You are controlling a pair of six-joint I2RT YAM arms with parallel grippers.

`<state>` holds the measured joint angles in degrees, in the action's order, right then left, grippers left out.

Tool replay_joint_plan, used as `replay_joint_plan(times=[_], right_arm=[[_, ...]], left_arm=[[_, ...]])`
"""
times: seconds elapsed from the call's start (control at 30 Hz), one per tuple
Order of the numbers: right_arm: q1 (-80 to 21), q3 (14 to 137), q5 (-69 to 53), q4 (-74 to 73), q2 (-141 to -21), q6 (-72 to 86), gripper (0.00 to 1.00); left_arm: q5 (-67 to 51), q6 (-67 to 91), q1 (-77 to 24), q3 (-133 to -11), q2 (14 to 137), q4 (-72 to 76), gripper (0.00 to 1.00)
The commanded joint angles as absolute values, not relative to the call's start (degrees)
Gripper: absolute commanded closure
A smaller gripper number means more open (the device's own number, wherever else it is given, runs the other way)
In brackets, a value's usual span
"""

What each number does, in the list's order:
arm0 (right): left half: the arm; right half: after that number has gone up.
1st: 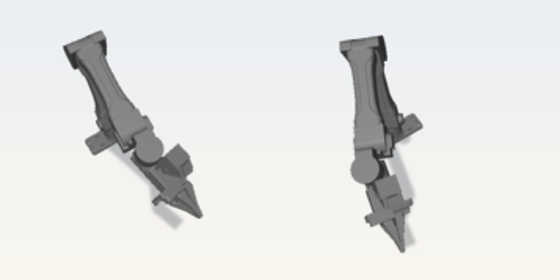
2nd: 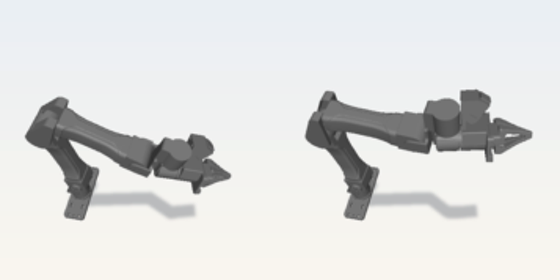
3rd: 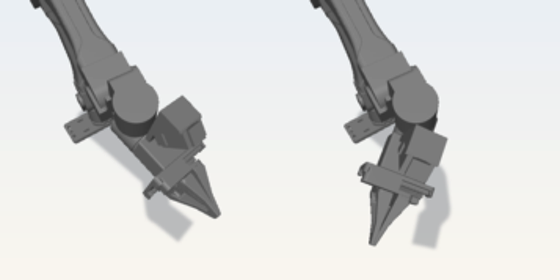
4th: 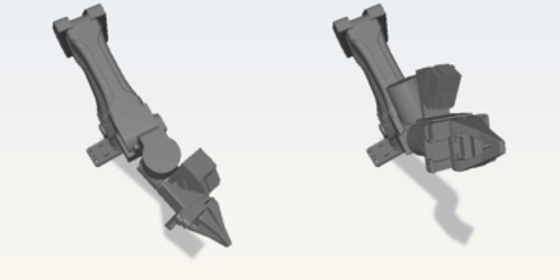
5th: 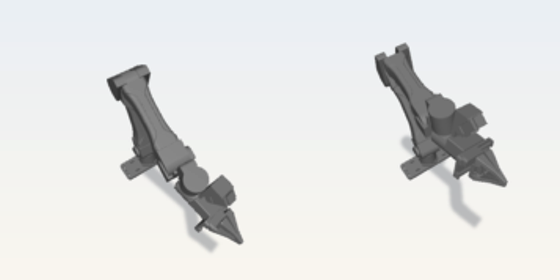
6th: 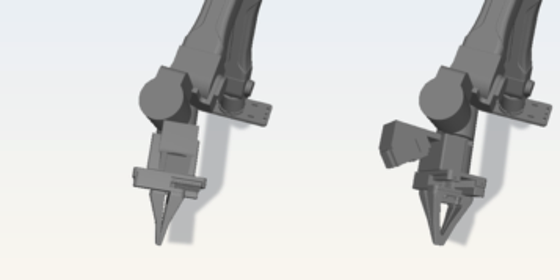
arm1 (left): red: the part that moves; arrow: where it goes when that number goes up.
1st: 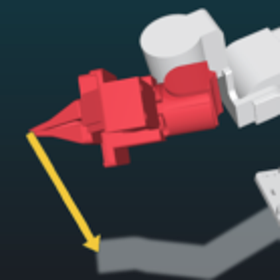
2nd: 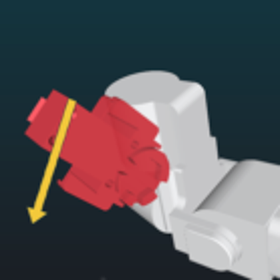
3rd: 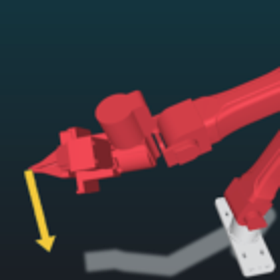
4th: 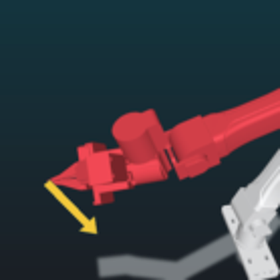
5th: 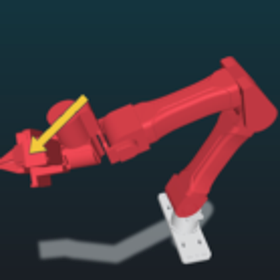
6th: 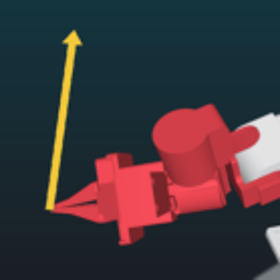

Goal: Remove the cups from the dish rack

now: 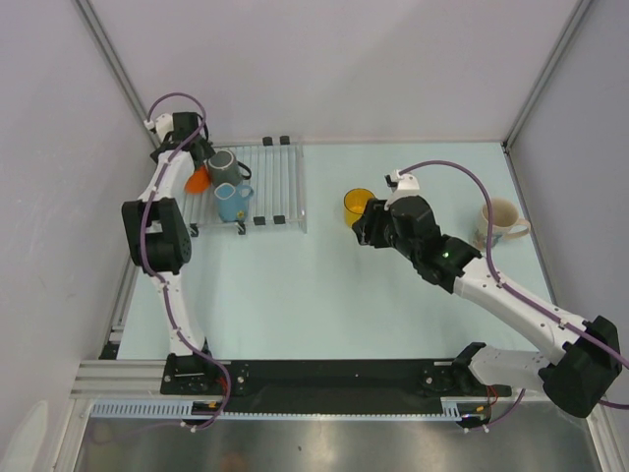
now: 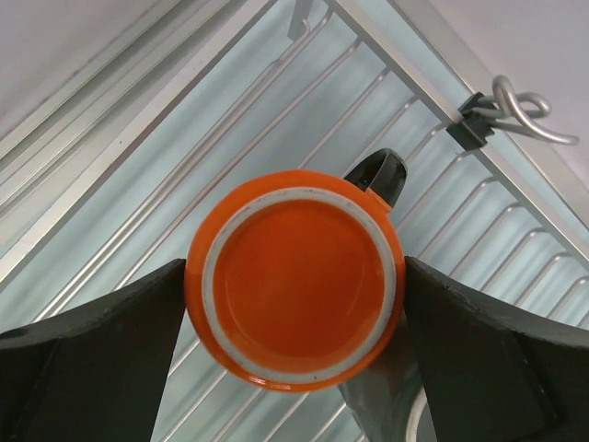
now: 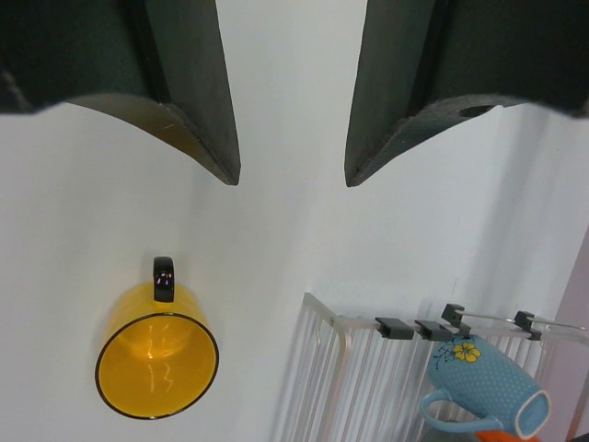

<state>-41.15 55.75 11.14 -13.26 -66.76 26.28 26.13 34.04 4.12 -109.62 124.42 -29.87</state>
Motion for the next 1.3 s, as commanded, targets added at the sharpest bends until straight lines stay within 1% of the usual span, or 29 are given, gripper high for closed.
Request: replay_joint_plan(times=[0.0, 0.23, 0.37, 0.43, 0.47, 0.5, 0.53, 0.57, 0.7, 0.9, 1.0, 1.1, 1.27], right_arm=[[-41.3, 55.2, 11.9, -10.7, -66.9, 26.5, 0.45], [-41.2, 55.1, 12.0, -10.7, -68.0, 26.7, 0.45], [-41.0, 55.2, 11.8, -10.5, -68.5, 26.8, 0.46], [-41.1, 55.0, 11.8, -10.6, -68.6, 26.9, 0.46], [-41.0, 54.9, 11.8, -10.7, -68.6, 26.8, 0.46], [-41.0, 54.9, 11.9, -10.7, -68.4, 27.0, 0.46], [-41.0, 54.9, 11.9, -10.8, -68.4, 27.0, 0.46], [-41.0, 54.8, 11.9, -10.7, -68.0, 27.1, 0.46], [-41.0, 54.6, 12.0, -10.7, -67.2, 27.3, 0.46], [-41.3, 53.3, 12.4, -11.0, -64.8, 27.9, 0.46], [-41.3, 52.0, 12.4, -11.1, -63.1, 28.2, 0.46], [-41.4, 51.5, 12.5, -11.2, -62.0, 28.6, 0.46], [-41.4, 51.2, 13.1, -11.1, -61.5, 28.6, 0.46]], left_arm=[[23.7, 34.5, 4.8, -112.6, 126.3, -29.0, 0.0], [22.3, 34.1, 4.7, -113.2, 127.9, -29.1, 0.0], [22.0, 33.4, 4.9, -113.2, 128.1, -29.1, 0.03], [21.8, 33.0, 4.7, -113.0, 128.1, -29.3, 0.19], [21.7, 33.1, 4.8, -112.8, 128.1, -29.3, 0.3], [21.4, 33.4, 4.8, -112.2, 127.6, -29.3, 0.58], [21.4, 33.6, 4.8, -111.7, 127.4, -29.3, 0.73], [21.4, 34.0, 4.8, -111.3, 126.8, -29.4, 0.99], [21.2, 36.4, 4.6, -105.2, 123.0, -27.2, 1.0], [21.7, 34.4, 4.2, -102.3, 118.2, -26.3, 1.0], [19.5, 32.6, 4.2, -98.3, 114.8, -21.5, 0.99], [18.0, 31.8, 4.2, -98.2, 113.6, -20.6, 1.0], [19.0, 30.9, 3.9, -98.5, 111.5, -20.5, 0.99]])
